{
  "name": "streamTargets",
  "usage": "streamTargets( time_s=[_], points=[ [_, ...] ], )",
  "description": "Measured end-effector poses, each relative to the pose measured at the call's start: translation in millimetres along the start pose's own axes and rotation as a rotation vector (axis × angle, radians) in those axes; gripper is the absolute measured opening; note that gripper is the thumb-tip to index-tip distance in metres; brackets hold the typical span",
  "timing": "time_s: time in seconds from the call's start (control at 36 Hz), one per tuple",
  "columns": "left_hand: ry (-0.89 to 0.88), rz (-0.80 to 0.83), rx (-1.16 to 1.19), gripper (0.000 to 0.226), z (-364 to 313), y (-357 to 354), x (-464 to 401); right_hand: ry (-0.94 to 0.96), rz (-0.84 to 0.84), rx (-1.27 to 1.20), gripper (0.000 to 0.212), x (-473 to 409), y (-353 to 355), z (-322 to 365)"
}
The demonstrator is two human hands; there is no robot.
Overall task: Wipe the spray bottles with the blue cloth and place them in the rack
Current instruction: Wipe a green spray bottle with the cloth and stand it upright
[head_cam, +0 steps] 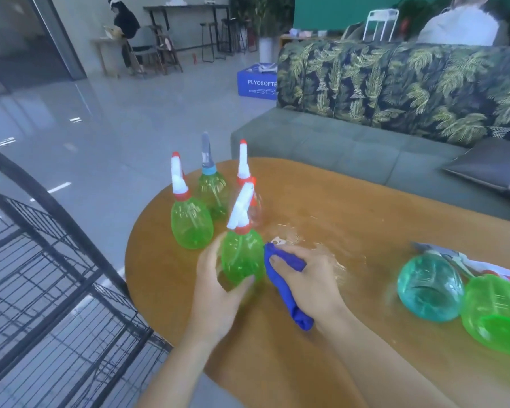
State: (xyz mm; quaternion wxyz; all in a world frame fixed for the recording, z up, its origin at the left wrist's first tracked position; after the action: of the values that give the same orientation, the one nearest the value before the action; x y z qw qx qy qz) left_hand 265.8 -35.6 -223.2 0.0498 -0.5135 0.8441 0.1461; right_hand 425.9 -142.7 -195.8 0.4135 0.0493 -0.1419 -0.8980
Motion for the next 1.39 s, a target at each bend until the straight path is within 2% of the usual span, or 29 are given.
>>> streamTargets(
  time_s=[0.14,0.19,0.53,0.58,0.83,1.08,1.19,1.31,1.39],
  points=[
    [0.001,-0.058,-0.085,0.100,8.3,12.3,-8.7,0.018,0.027,-0.020,0.020,-16.0,-16.4,-1.0],
    [0.015,-0.078,-0.095,0.101,12.5,14.3,-12.9,0.030,0.020,-0.018,0.014,-22.1,-21.6,0.2],
    [0.033,-0.153,-0.021,0.094,21.3,21.9,-18.4,0.062,-0.020,-0.001,0.018,-51.4,-38.3,4.9],
    [0.035,-0.159,-0.012,0.093,21.7,22.9,-18.0,0.049,-0.011,-0.020,0.012,-54.6,-41.1,1.8],
    [0.031,-0.172,-0.035,0.090,13.3,25.4,-11.3,0.034,-0.020,-0.038,0.014,-44.2,-34.7,4.3],
    [-0.066,-0.111,0.006,0.084,-38.6,-6.1,2.6,0.084,-0.054,-0.069,0.015,-2.2,20.2,35.3],
    [-0.110,-0.065,0.055,0.083,-69.3,-37.4,11.8,0.098,-0.123,-0.038,0.014,18.4,59.3,42.2],
    [-0.141,0.035,0.098,0.087,-98.7,-80.7,27.8,0.085,-0.196,0.034,0.024,42.9,107.7,34.5],
    [-0.164,0.129,0.102,0.091,-116.5,-115.9,43.6,0.077,-0.252,0.038,0.022,67.1,145.6,23.6]
  ],
)
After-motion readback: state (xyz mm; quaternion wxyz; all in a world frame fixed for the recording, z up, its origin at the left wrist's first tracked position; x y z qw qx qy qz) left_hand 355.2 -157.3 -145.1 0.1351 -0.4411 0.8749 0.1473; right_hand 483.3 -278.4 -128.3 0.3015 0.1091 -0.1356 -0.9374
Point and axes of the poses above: each hand's wrist, its own x-axis away from the middle knuckle, its own y-axis out of the back of the hand, z = x × y, the point moved 4 cm from there along -x, towards the middle knuckle, and after that the axes turned 5 degrees about x, right-handed, at the moved point
